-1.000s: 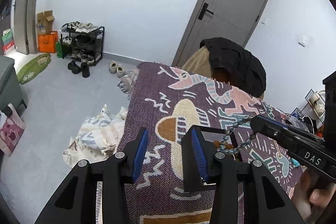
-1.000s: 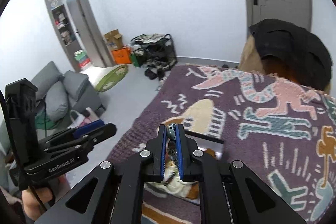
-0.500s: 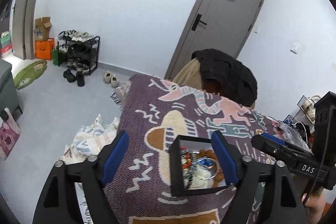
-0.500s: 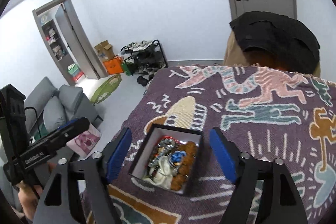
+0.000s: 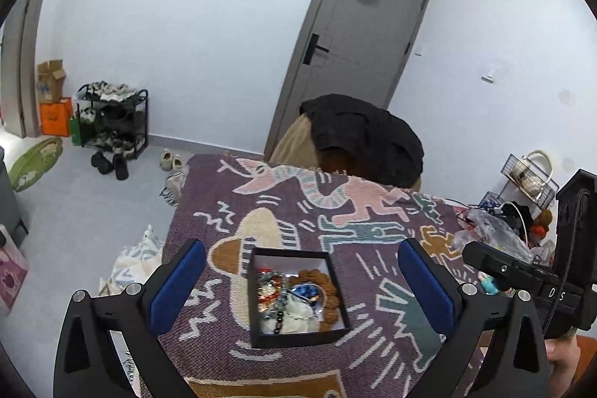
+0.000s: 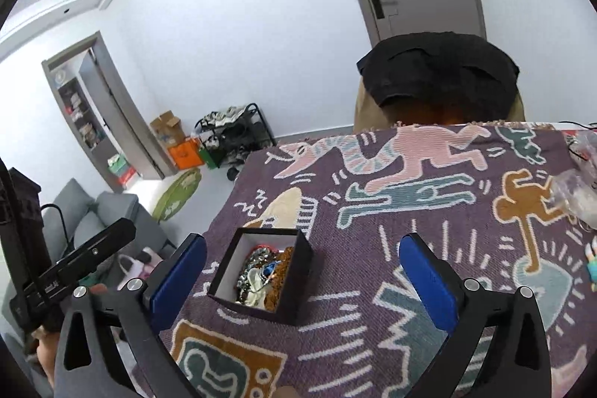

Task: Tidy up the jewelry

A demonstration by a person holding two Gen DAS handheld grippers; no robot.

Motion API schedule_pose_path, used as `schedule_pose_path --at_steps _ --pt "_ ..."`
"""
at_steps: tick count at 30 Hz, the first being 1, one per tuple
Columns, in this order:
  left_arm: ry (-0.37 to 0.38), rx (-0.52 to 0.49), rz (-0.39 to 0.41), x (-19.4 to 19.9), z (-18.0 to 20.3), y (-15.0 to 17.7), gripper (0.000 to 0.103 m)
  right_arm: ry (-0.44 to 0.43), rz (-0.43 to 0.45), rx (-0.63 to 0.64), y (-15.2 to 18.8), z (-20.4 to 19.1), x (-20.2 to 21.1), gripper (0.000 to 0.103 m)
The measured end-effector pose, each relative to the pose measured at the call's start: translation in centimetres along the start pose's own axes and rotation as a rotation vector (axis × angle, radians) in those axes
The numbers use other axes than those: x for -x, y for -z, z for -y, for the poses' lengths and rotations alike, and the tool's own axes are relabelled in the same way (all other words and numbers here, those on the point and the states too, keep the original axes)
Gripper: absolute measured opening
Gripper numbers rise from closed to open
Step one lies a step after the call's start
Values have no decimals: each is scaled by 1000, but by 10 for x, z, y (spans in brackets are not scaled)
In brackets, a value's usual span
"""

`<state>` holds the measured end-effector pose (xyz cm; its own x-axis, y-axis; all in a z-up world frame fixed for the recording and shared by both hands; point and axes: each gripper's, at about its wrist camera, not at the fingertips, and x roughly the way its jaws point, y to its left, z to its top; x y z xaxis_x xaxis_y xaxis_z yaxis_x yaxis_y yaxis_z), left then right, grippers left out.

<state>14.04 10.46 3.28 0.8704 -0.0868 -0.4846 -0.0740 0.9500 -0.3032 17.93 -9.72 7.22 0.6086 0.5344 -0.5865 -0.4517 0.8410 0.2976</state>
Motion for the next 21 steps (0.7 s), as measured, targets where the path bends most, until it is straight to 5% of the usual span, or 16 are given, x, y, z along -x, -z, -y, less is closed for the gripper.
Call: schedule_pose_path --at_steps 21 --pt "27 -137 45 58 72 23 103 56 75 -45 43 39 98 103"
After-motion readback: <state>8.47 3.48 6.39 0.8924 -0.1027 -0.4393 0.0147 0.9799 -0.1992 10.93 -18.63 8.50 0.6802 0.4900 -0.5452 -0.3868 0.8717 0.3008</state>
